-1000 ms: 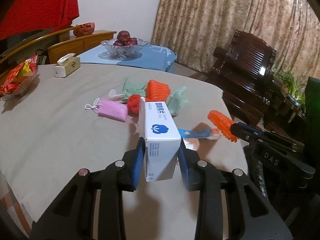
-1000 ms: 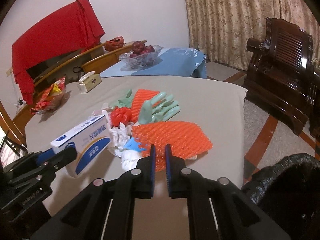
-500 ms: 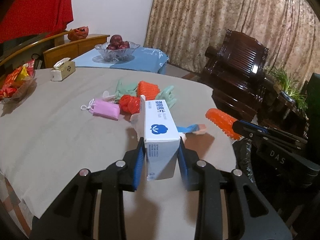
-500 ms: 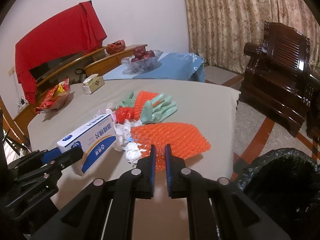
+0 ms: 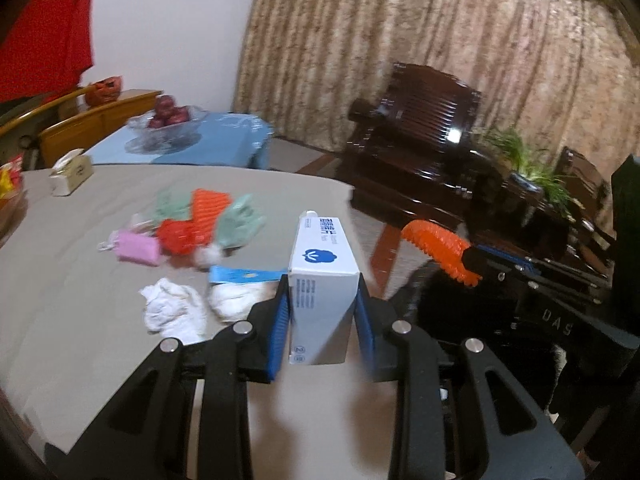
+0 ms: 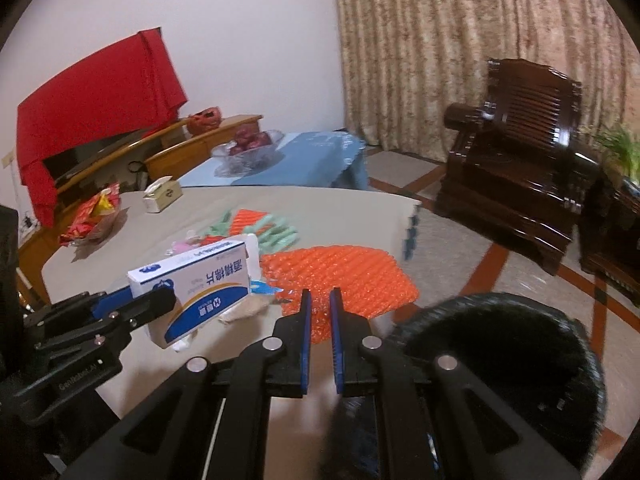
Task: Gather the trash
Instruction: 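Carry the box and foam net with both tools over the trash bin, then open both tools to drop the box and foam net into the bin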
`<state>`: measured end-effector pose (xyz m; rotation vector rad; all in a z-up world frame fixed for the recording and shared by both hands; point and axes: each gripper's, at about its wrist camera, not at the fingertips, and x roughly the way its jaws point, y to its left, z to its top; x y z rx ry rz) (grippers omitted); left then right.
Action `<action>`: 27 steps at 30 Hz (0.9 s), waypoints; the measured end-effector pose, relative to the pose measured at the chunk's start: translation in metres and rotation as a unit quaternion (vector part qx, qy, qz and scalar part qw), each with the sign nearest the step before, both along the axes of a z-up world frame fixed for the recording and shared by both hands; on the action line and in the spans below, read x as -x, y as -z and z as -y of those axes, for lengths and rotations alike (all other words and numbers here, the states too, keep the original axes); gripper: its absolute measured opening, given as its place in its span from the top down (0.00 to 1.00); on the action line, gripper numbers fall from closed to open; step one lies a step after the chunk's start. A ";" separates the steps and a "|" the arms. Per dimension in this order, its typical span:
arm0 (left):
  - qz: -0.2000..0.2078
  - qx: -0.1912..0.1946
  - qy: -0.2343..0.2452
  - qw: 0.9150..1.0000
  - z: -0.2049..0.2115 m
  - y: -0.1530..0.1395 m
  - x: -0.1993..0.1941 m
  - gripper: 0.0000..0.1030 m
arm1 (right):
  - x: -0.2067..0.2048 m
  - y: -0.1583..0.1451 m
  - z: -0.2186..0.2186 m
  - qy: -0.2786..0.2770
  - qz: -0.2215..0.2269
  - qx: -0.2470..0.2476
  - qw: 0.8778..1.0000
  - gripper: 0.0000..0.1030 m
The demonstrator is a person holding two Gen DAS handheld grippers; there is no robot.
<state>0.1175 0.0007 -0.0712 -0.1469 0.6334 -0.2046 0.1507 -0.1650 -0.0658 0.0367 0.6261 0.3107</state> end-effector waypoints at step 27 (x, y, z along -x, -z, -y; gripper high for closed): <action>-0.031 0.012 0.155 0.987 0.121 0.049 -0.014 0.44 | 0.042 0.049 0.122 0.160 -0.064 0.028 0.985 0.43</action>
